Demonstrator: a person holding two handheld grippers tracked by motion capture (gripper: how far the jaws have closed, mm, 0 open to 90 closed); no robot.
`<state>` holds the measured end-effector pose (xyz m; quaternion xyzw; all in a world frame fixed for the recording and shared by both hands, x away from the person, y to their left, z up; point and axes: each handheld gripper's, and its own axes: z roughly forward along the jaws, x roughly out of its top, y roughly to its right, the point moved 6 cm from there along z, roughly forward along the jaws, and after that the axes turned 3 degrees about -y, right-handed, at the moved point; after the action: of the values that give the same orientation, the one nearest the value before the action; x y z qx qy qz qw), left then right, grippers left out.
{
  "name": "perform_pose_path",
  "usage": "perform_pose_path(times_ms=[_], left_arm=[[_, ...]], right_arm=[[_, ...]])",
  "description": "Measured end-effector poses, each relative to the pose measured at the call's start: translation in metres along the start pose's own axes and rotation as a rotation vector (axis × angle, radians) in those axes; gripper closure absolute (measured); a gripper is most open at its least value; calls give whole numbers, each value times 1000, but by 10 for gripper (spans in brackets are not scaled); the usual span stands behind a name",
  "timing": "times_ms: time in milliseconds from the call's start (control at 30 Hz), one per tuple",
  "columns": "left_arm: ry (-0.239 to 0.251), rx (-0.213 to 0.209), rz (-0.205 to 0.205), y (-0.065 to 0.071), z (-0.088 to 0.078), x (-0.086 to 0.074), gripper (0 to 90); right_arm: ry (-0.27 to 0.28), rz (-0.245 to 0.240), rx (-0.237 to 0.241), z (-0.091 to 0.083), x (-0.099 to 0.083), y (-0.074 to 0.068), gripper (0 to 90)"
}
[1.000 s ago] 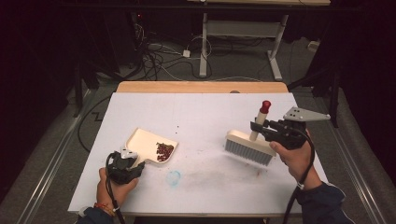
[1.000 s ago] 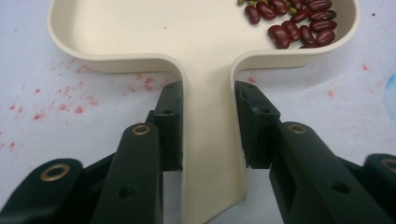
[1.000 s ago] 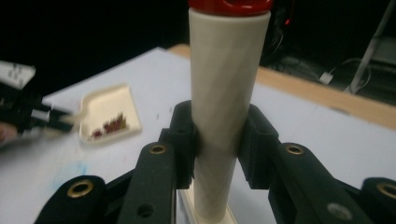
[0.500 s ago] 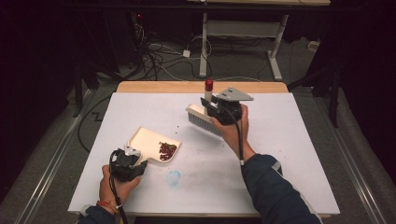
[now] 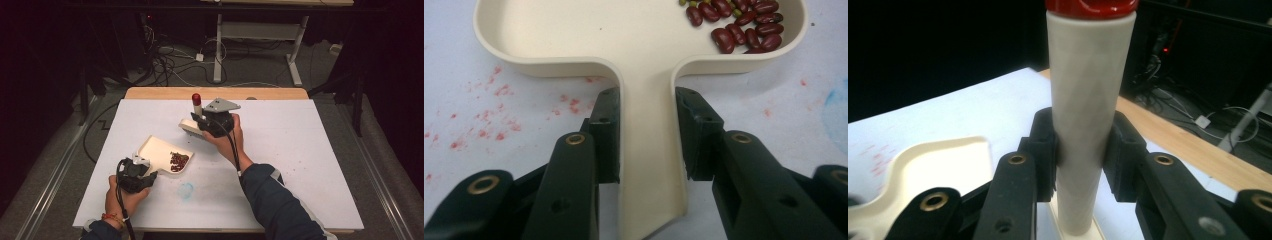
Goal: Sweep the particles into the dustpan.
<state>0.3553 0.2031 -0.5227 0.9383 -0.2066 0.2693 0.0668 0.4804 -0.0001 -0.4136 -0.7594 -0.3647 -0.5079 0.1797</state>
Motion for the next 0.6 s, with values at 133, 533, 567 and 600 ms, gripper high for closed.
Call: perform_pose_path(times_ms=[133,533,567,600], left_arm=[[-1,1,-6,0,0,1,637],[-6,-2,-44,-4,2,0,637],[-4,5,-44,-5,2,-1,637],[-2,10,-50,-6,2,-1,637]], right_arm=[[-10,24,92,-17,-2,-20,699],[41,8,162,-55,7,-36,698],[49,12,160,-57,8,-34,698],[53,16,157,-60,9,-32,698]])
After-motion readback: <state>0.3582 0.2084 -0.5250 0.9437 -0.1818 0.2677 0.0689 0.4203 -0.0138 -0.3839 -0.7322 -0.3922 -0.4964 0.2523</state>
